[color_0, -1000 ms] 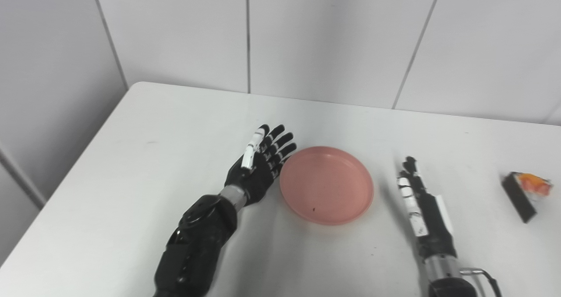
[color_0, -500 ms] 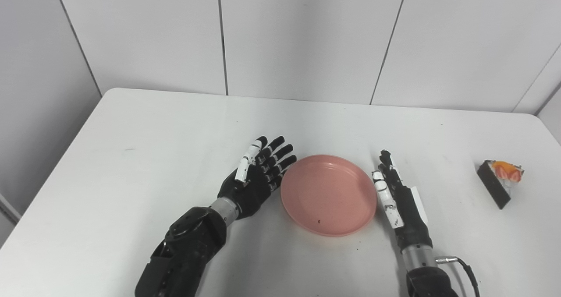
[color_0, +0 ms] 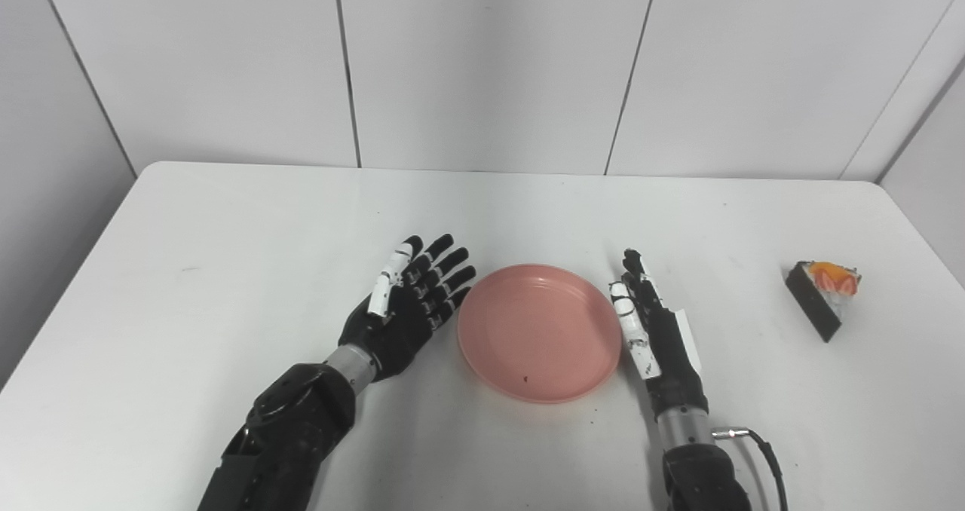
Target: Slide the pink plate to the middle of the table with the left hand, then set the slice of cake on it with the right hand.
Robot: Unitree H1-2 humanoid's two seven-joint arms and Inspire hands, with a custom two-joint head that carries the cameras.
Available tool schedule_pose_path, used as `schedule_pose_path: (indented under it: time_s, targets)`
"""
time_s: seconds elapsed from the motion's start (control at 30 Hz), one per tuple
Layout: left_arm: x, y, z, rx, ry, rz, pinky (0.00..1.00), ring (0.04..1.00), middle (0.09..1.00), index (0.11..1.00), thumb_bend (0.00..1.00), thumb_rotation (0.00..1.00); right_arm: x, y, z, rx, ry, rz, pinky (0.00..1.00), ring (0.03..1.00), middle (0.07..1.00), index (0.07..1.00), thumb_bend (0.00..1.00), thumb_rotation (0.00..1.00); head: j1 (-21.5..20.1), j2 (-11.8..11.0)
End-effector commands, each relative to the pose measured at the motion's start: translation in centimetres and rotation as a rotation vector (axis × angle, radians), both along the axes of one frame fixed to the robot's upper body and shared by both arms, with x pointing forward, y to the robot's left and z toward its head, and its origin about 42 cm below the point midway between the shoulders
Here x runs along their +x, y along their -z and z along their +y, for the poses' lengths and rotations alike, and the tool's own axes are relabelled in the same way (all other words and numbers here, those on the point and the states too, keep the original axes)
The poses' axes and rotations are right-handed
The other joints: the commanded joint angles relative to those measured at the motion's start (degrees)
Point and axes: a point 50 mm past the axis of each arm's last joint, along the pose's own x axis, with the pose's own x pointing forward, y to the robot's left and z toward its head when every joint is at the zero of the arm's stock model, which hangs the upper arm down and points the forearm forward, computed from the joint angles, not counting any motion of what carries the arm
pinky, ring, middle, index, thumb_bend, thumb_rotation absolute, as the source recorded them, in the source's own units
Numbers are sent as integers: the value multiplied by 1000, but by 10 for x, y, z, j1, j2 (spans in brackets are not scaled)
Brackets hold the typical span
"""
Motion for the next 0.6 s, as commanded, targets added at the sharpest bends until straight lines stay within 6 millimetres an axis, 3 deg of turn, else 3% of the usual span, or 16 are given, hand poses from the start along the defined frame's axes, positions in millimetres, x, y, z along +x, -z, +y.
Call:
schedule_pose_path:
  time_s: [0.0,0.2,0.27,0.43,0.57]
  targets:
    - [-2,19,14,71,-19,54,989,970,980,972,344,1000,6,-15,3,9,32,-73,910,945,956,951,255,1000,-4,-1]
    - [-2,22,25,72,-39,42,997,973,975,966,351,1000,12,-31,5,-40,70,-147,855,932,948,936,299,1000,-33,-10]
    - [-2,23,29,80,-48,34,992,968,972,964,361,1000,15,-41,2,-64,86,-211,860,922,940,933,366,1000,-49,-16]
    - [-2,24,35,85,-52,20,983,964,969,964,366,1000,21,-74,-8,-205,146,-335,819,871,929,930,431,998,-71,-23]
    - [-3,25,38,93,-58,10,979,961,970,964,362,1000,22,-101,-17,-322,187,-409,781,844,921,941,477,941,-98,-34]
